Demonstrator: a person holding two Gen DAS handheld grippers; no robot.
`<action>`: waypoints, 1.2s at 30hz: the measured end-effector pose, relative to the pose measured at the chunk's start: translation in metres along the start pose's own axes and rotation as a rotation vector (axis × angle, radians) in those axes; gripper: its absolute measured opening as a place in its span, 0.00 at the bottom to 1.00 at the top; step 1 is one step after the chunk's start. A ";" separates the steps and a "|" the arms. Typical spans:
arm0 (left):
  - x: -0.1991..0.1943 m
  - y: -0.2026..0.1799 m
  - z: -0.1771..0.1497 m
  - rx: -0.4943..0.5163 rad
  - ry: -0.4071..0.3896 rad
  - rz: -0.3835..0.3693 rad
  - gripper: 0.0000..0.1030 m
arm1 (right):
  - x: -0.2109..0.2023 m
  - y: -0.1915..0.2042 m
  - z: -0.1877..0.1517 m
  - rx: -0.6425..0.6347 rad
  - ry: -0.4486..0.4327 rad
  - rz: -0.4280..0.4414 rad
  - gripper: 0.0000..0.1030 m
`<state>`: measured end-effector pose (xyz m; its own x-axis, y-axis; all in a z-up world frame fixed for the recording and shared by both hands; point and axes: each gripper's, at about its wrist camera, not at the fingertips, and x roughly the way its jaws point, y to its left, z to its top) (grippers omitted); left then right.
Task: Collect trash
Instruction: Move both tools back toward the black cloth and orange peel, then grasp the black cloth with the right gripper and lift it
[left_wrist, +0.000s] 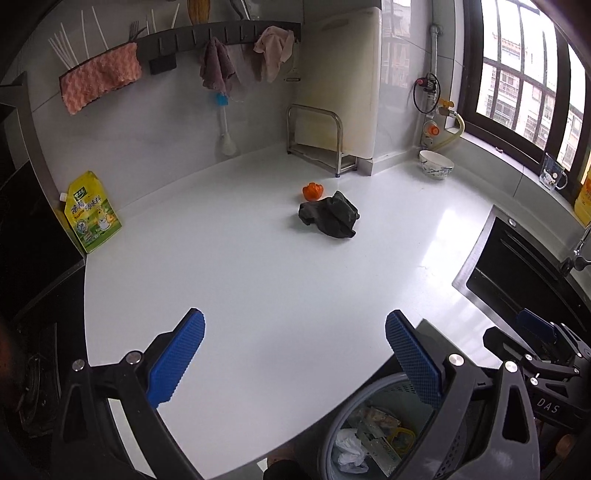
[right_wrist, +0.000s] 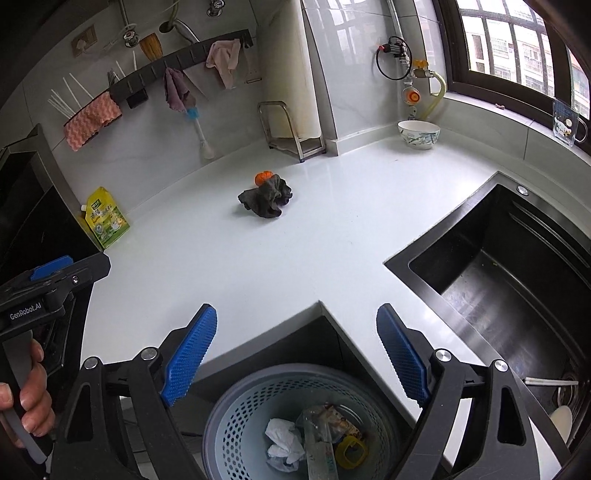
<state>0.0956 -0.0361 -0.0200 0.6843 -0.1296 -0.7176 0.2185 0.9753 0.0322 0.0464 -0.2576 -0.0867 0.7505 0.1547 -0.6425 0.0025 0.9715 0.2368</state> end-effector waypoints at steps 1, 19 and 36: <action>0.008 0.006 0.006 0.004 -0.004 -0.004 0.94 | 0.010 0.003 0.007 0.006 0.000 -0.006 0.82; 0.174 0.081 0.096 0.066 0.045 -0.075 0.94 | 0.198 0.048 0.115 0.040 0.018 -0.093 0.82; 0.254 0.087 0.120 0.073 0.089 -0.149 0.94 | 0.293 0.045 0.147 0.008 0.125 -0.190 0.82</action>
<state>0.3724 -0.0062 -0.1160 0.5770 -0.2525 -0.7767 0.3650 0.9305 -0.0313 0.3635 -0.1946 -0.1566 0.6481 -0.0096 -0.7615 0.1418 0.9840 0.1083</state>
